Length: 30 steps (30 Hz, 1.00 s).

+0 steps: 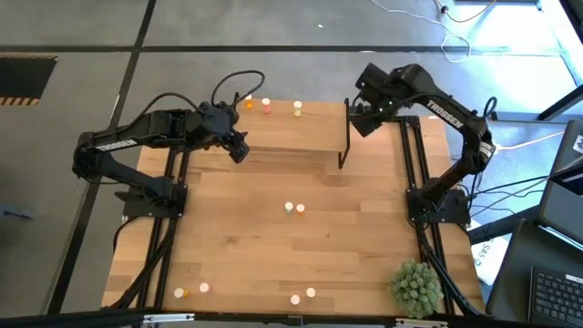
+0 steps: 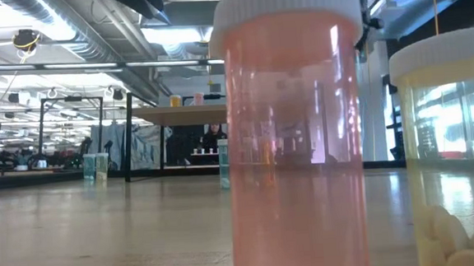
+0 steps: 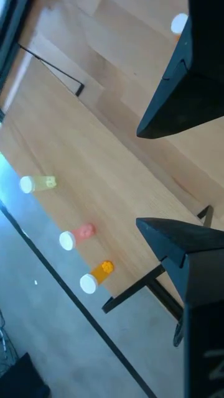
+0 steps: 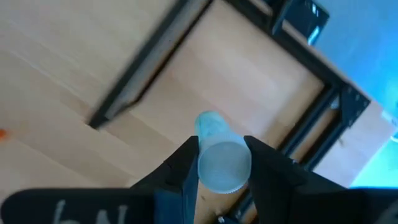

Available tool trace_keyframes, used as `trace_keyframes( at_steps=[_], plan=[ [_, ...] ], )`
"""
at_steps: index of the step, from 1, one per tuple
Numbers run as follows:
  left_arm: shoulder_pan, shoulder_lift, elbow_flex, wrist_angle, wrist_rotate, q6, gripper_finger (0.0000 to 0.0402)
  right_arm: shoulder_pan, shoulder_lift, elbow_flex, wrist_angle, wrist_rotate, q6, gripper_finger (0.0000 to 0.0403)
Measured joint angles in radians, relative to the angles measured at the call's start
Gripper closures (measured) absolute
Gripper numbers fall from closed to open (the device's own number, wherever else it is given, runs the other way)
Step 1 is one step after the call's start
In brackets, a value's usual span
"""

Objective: Pick and place medicine bottles onto shelf by color
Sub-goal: Put the top right blue pill bottle on the shelf

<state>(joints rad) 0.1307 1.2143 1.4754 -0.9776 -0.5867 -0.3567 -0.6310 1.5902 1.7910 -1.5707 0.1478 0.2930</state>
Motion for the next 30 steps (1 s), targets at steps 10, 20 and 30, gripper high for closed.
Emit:
trace_keyframes(
  at_steps=[10, 20, 30],
  plan=[
    [0.060, 0.126, -0.001, 0.008, 0.025, 0.005, 0.0187, 0.057, 0.000, 0.170, 0.132, -0.102, -0.014, 0.0286],
    [0.085, 0.155, -0.001, 0.129, 0.022, 0.079, 0.0187, 0.060, 0.096, 0.187, 0.337, -0.226, -0.093, 0.0286],
    [0.085, 0.151, -0.001, 0.127, 0.041, 0.078, 0.0187, 0.032, 0.239, 0.187, 0.318, -0.107, -0.160, 0.0286]
  ],
)
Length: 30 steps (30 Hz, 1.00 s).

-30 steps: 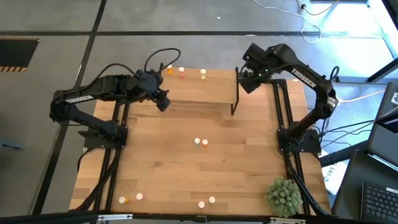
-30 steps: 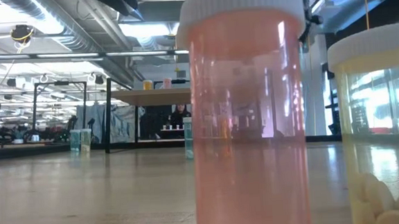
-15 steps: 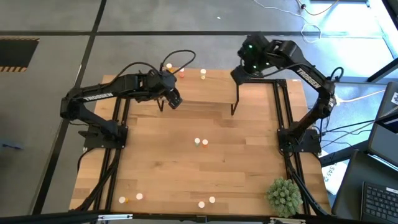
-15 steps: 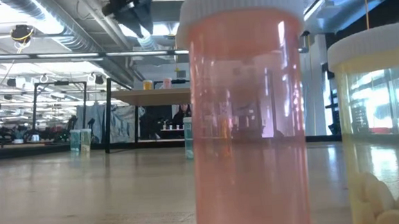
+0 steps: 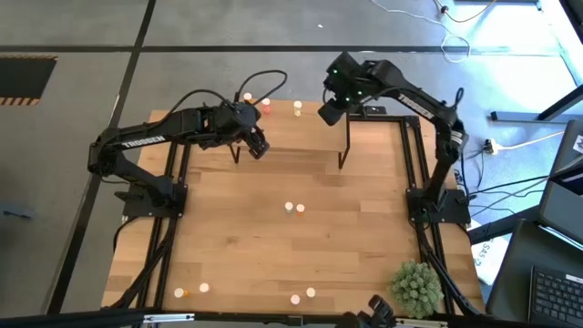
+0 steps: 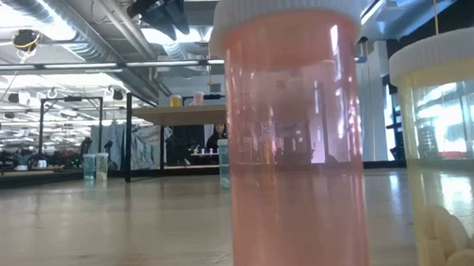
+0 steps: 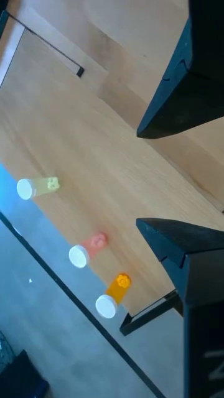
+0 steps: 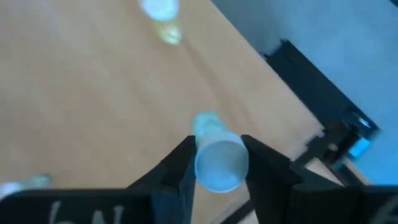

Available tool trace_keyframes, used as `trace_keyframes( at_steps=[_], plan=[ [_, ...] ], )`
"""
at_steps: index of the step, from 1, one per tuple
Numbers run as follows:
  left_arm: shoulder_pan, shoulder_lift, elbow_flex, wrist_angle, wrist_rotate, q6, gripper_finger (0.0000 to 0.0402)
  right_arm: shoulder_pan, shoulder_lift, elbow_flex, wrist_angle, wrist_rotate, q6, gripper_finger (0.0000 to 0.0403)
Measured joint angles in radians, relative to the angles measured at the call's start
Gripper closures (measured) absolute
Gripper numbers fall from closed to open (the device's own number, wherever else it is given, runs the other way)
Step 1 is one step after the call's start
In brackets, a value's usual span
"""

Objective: Pick and place medicine bottles onto shelf by color
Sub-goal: Put the top right blue pill bottle on the shelf

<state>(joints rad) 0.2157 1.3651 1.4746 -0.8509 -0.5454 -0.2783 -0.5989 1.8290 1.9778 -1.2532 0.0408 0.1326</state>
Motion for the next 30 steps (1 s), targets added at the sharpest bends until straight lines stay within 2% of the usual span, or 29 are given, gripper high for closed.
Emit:
trace_keyframes(
  at_steps=[15, 30],
  plan=[
    [0.000, 0.000, 0.000, 0.000, 0.016, 0.000, 0.0187, -0.073, 0.057, -0.002, -0.051, 0.000, -0.028, 0.0286],
    [0.000, 0.000, 0.000, -0.001, 0.016, 0.000, 0.0187, -0.082, 0.077, -0.003, -0.051, -0.003, -0.037, 0.0286]
  ],
)
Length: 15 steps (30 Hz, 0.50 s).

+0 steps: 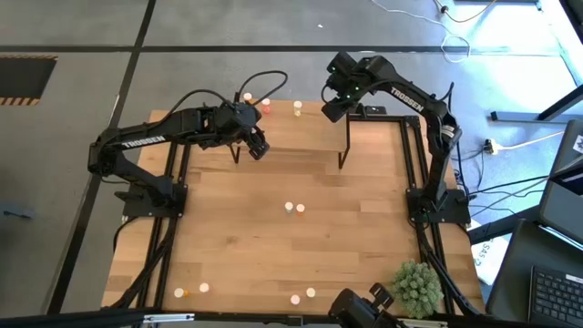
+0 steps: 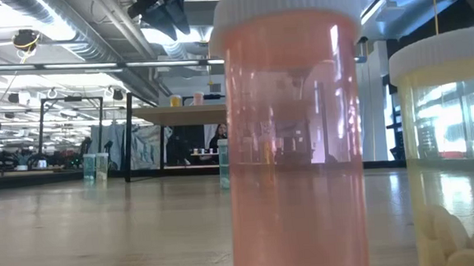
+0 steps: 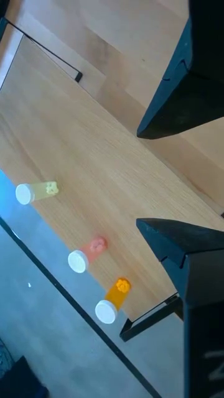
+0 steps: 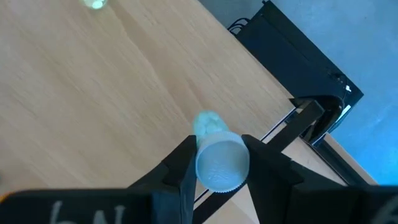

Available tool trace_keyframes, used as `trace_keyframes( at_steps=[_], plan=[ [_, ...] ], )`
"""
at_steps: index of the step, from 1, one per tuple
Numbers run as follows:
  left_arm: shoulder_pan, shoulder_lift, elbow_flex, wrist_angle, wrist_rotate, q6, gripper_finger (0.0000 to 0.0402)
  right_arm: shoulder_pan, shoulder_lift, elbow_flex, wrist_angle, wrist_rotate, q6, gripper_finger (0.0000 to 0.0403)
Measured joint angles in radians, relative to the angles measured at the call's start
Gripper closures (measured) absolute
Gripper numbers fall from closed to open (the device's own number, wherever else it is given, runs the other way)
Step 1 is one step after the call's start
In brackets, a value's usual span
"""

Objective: Pick and place medicine bottles onto shelf by color
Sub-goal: Put the top right blue pill bottle on the shelf

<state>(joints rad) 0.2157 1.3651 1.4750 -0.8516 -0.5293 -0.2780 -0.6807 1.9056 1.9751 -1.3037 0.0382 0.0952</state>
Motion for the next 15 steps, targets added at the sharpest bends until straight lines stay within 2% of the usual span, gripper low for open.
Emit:
trace_keyframes(
  at_steps=[15],
  plan=[
    [0.000, 0.000, 0.001, 0.000, -0.001, 0.000, 0.0187, -0.002, 0.013, -0.001, 0.011, -0.006, -0.016, 0.0286]
  ],
)
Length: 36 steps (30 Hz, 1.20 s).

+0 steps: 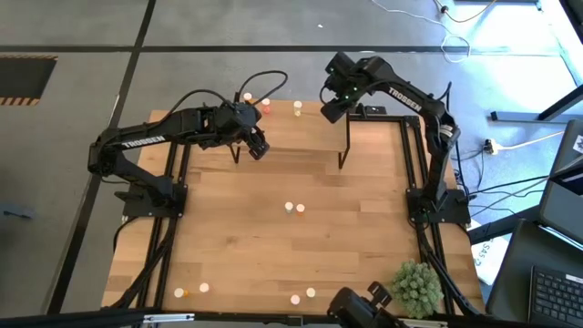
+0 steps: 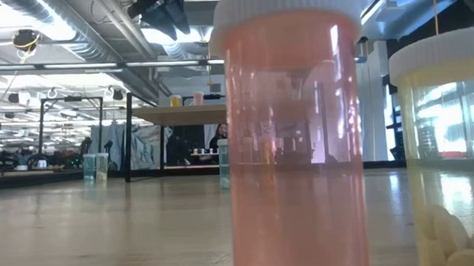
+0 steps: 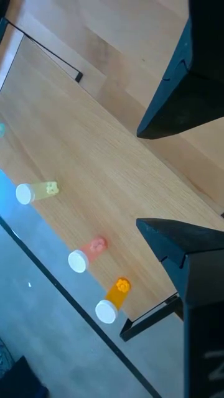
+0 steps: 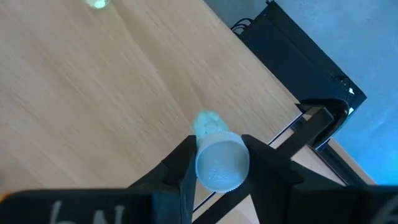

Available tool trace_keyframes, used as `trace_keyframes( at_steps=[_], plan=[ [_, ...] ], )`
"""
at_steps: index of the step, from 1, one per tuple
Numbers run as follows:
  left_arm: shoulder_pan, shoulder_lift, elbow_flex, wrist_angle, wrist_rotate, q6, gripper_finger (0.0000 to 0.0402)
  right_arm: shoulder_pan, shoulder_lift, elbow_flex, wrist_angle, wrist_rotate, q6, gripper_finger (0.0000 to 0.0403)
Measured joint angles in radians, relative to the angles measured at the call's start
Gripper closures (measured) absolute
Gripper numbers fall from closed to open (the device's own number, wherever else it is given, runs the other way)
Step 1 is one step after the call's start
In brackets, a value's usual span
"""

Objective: Pick and place medicine bottles onto shelf by color
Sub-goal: Put the top right blue pill bottle on the shelf

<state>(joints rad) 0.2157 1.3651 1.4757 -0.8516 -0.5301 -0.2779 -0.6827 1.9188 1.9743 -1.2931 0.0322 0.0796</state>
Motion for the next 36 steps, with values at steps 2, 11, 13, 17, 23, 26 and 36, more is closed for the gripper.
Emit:
trace_keyframes(
  at_steps=[2, 11, 13, 17, 23, 26, 36],
  plan=[
    [0.000, 0.000, 0.000, 0.000, 0.000, 0.000, 0.0187, 0.000, 0.002, 0.000, -0.003, 0.000, -0.007, 0.0286],
    [0.000, 0.000, 0.000, 0.000, 0.000, 0.000, 0.0187, 0.000, 0.006, 0.000, 0.009, 0.000, -0.011, 0.0286],
    [0.000, 0.000, 0.000, 0.000, 0.000, 0.000, 0.0187, 0.000, 0.007, 0.000, 0.012, 0.000, -0.011, 0.0286],
    [0.000, 0.000, 0.000, 0.000, 0.000, 0.000, 0.0187, 0.000, 0.007, 0.000, 0.019, 0.000, -0.010, 0.0286],
    [0.000, 0.000, 0.000, 0.000, 0.000, 0.000, 0.0187, 0.000, 0.007, 0.000, 0.019, 0.000, -0.008, 0.0286],
    [0.000, 0.000, 0.000, 0.000, 0.000, -0.001, 0.0187, 0.000, 0.007, 0.000, 0.018, 0.001, -0.010, 0.0286],
    [0.000, 0.000, 0.000, 0.000, 0.000, -0.001, 0.0187, 0.000, 0.025, 0.000, 0.021, 0.001, -0.037, 0.0286]
  ],
)
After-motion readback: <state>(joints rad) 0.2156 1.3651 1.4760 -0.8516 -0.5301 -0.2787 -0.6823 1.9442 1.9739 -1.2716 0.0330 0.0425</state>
